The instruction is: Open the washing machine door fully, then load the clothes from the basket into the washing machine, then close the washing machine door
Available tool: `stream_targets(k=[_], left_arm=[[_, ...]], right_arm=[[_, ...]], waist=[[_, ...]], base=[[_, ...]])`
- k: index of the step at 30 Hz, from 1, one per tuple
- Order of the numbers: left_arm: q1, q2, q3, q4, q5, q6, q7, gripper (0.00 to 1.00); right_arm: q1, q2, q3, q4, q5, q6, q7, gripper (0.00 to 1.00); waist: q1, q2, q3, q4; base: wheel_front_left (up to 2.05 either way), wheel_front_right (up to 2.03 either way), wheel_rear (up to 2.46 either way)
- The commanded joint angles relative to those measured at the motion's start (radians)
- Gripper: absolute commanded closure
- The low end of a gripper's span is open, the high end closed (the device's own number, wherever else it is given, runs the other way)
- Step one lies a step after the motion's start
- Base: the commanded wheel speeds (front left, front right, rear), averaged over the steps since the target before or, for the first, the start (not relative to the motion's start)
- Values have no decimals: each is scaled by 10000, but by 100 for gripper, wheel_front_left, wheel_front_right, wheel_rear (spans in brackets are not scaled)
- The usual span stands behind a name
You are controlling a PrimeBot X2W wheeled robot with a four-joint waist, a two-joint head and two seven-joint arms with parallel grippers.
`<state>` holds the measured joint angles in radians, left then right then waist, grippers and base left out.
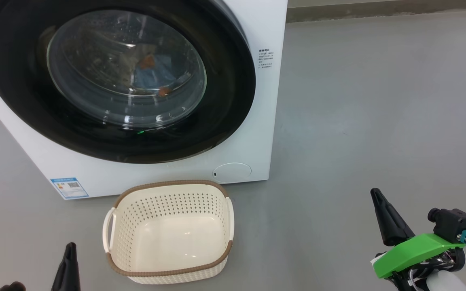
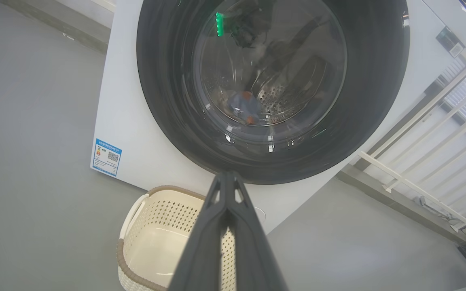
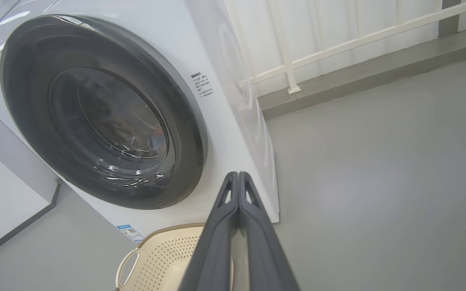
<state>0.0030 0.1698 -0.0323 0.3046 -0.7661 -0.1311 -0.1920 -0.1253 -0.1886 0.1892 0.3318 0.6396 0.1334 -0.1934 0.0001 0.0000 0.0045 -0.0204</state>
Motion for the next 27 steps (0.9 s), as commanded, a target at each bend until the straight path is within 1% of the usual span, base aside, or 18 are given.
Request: stream_targets(k=[1, 27], left_arm=[[-385, 91, 194, -256, -284, 16, 125, 100], [-586, -231, 515, -331, -2319, 20, 860, 100]], right_arm=[[-252, -52, -156, -301, 411, -5, 76, 100], [-160, 259, -812, -430, 2787, -11, 773, 100]], waist=[[0, 0, -1, 5], [0, 0, -12, 55]], base=[[0, 0, 0], [0, 0, 0]])
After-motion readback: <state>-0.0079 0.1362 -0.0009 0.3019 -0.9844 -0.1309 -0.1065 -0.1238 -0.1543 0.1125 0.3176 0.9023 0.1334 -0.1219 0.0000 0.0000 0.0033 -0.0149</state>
